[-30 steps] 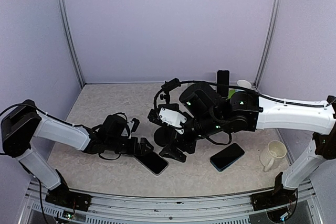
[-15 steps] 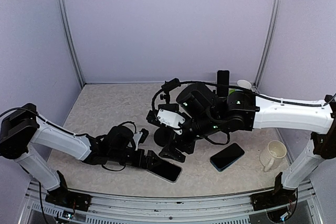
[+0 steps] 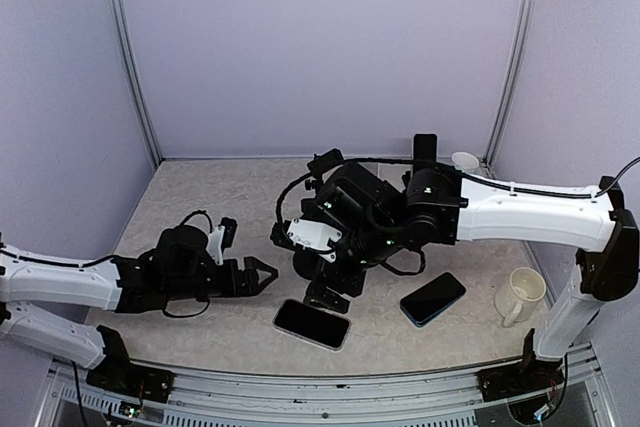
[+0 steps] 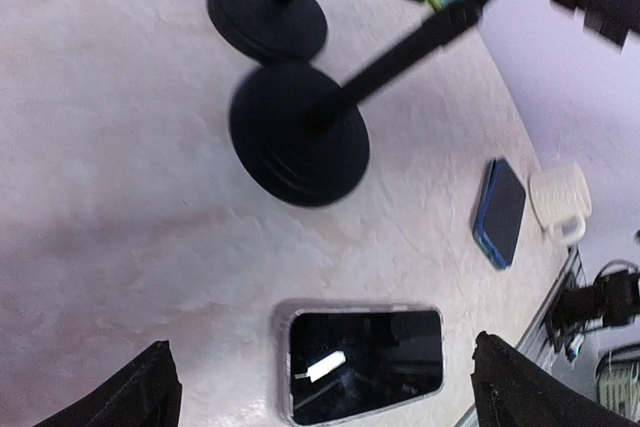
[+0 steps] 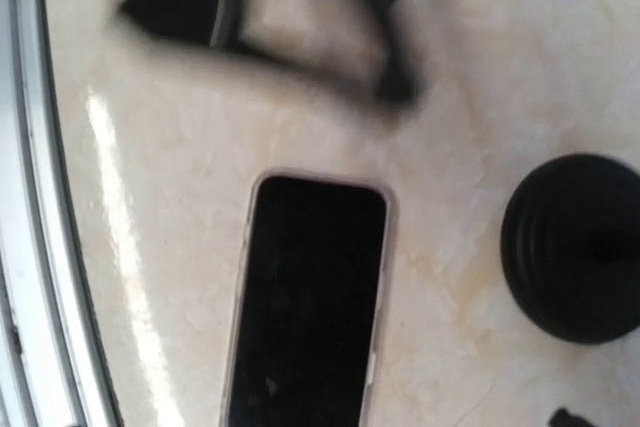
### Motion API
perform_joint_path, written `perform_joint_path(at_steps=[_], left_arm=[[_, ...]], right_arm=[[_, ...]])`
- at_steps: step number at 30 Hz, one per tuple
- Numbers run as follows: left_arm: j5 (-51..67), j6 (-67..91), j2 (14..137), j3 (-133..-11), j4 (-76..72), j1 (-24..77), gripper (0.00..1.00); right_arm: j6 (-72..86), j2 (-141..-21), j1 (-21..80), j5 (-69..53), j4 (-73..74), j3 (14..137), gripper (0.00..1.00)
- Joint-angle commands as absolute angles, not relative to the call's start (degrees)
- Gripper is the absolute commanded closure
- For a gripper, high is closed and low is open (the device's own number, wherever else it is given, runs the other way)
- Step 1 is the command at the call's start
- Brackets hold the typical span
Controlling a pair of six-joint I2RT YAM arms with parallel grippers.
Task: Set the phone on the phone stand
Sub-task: Pick up the phone at the center of the board.
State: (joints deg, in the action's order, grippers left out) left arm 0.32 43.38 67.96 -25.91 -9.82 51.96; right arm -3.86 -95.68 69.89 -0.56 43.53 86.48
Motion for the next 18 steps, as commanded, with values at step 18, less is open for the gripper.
perform_joint_path(at_steps=[18], left_arm=[[-14.83,49.26,44.81,-19.83,8.0,44.3,0.01]], right_arm=[[0.88,-119.9,71.63,-2.68,60.58,109.16,0.0]])
